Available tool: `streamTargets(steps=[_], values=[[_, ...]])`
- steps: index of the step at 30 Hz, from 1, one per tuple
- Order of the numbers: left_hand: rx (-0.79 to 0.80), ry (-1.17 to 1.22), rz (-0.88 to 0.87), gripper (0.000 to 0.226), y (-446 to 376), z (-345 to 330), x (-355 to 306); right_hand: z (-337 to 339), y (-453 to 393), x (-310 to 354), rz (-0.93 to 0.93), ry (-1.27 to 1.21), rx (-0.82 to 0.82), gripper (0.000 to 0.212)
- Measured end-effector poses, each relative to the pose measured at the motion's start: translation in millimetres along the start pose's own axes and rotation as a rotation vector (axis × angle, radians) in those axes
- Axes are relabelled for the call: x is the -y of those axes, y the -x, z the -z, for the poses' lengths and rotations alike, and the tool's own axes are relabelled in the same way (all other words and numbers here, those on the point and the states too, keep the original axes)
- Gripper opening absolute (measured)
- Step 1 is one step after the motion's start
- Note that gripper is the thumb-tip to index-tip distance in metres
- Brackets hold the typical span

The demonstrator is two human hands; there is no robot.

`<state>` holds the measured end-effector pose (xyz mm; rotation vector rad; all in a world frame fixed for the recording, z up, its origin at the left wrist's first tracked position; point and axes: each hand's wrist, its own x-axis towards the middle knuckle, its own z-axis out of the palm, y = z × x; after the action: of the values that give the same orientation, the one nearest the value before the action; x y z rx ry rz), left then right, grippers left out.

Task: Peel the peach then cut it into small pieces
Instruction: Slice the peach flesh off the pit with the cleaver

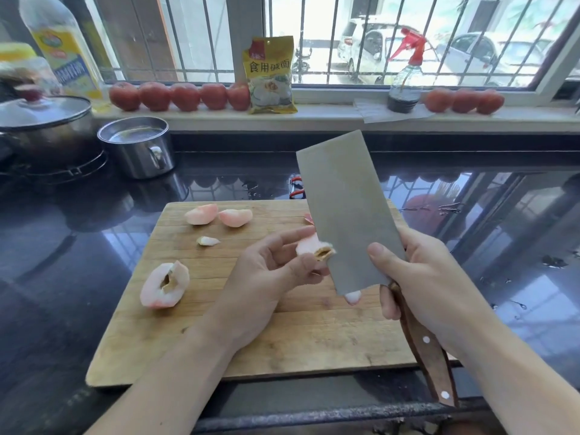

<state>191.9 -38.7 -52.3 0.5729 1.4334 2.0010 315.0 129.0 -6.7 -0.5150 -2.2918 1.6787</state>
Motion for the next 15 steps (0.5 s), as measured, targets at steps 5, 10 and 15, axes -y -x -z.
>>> streamTargets(steps=[5, 10, 15], values=[[0.119, 0.25, 0.195, 0.028, -3.6, 8.3, -5.6, 11.3, -4.6, 8.8, -0.004, 0.077, 0.114, 0.019], [0.066, 0.245, 0.195, 0.045, -5.0, 6.6, -7.3, 25.7, -11.4, 18.3, 0.014, 0.151, -0.004, 0.017], [-0.076, 0.383, 0.141, 0.038, -8.4, 6.6, -4.5, 18.6, -9.0, 12.0, -0.132, -0.101, -0.163, 0.015]])
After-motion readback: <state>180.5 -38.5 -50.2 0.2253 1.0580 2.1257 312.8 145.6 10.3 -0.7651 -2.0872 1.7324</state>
